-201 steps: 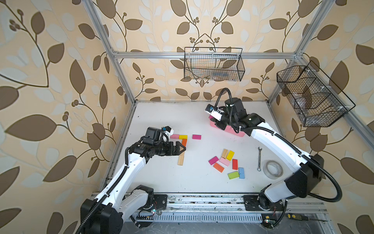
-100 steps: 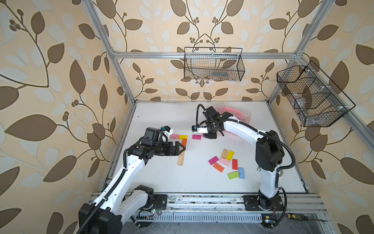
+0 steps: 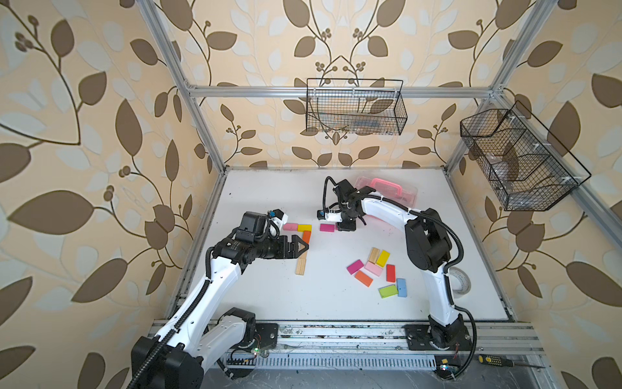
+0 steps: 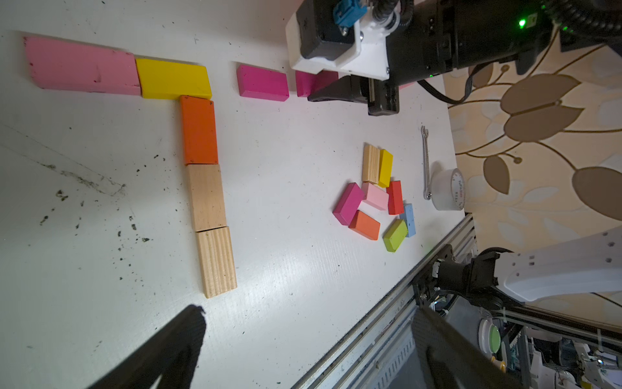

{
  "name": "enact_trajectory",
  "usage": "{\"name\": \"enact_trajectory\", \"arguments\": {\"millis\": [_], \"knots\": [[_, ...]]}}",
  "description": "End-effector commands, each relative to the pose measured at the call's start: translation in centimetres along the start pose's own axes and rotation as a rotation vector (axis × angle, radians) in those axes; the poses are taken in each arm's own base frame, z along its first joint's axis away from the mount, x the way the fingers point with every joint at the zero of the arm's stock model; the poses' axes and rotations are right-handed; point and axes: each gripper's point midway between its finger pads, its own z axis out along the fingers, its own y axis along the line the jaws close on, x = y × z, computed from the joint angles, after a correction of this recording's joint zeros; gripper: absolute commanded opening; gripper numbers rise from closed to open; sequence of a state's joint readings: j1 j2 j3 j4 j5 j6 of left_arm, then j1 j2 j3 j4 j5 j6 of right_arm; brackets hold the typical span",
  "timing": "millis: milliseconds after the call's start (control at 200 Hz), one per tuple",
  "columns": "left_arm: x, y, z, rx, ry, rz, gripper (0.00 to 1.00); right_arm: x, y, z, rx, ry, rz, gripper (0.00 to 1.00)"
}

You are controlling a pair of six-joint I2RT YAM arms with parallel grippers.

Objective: Assemble the number 7 with building blocks
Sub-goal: Assemble the building block at the center of the board.

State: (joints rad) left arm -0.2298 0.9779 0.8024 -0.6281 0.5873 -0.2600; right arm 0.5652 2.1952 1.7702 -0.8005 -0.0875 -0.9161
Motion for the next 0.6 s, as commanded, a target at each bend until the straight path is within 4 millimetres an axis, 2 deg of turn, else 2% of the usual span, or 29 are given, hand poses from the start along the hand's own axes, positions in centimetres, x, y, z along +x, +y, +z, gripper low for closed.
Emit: {"name": "enact_trajectory", "arguments": {"millis": [0,595], "knots": [[-0.5,-0.8,-0.2,0.032,-0.01,0.043,0.99,-0.2,0.5,0.7,-0.053,-0.02,0.015,0.14],[-0.4,-0.7,0.0,0.032,-0.002,0.038,0.99,0.4,0.0,3.1,-0.094,-0.019,0.083,0.16]]}}
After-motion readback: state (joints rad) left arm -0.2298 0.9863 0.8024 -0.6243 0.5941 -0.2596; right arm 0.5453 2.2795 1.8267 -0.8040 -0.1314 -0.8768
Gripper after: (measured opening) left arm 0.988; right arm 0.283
